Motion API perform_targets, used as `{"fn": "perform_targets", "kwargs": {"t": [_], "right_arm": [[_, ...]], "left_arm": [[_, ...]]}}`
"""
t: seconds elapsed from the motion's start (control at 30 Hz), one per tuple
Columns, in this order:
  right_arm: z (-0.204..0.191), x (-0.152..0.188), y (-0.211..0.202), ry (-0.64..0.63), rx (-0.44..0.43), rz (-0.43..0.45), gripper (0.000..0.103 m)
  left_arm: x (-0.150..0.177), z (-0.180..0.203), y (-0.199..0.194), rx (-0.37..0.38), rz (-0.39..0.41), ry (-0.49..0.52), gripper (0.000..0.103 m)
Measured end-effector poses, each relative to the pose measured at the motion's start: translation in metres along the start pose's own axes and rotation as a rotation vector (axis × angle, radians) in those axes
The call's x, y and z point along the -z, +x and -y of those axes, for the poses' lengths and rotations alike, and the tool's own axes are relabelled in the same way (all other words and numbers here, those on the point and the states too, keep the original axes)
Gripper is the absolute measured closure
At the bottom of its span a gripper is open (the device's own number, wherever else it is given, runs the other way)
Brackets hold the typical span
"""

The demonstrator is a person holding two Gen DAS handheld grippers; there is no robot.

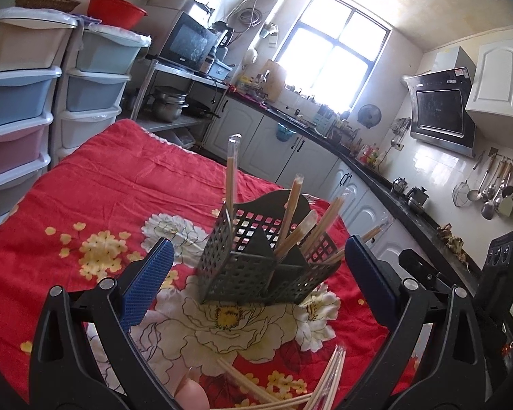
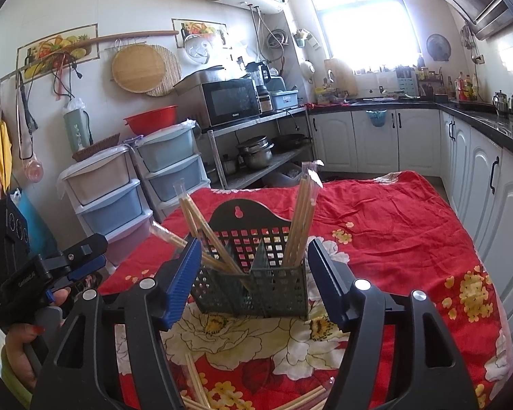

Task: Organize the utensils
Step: 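Lower both tools to the remaining chopsticks on the cloth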

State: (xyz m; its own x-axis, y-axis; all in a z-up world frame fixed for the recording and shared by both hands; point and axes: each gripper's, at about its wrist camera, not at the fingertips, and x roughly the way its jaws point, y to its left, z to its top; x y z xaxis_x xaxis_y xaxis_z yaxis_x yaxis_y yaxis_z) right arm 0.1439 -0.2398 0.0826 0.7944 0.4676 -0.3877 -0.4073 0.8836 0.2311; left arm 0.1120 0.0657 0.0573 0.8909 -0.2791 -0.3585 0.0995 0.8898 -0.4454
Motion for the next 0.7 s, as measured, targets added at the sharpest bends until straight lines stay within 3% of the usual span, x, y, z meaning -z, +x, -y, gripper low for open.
{"fn": "perform_targets", "kwargs": {"t": [0.7], "right_arm": [[0.005, 0.030, -0.002, 0.019, 0.023, -0.078, 0.040]], "left_arm": [[0.037, -0.011, 0.008, 0.001, -0.121, -0.040, 0.011]]}}
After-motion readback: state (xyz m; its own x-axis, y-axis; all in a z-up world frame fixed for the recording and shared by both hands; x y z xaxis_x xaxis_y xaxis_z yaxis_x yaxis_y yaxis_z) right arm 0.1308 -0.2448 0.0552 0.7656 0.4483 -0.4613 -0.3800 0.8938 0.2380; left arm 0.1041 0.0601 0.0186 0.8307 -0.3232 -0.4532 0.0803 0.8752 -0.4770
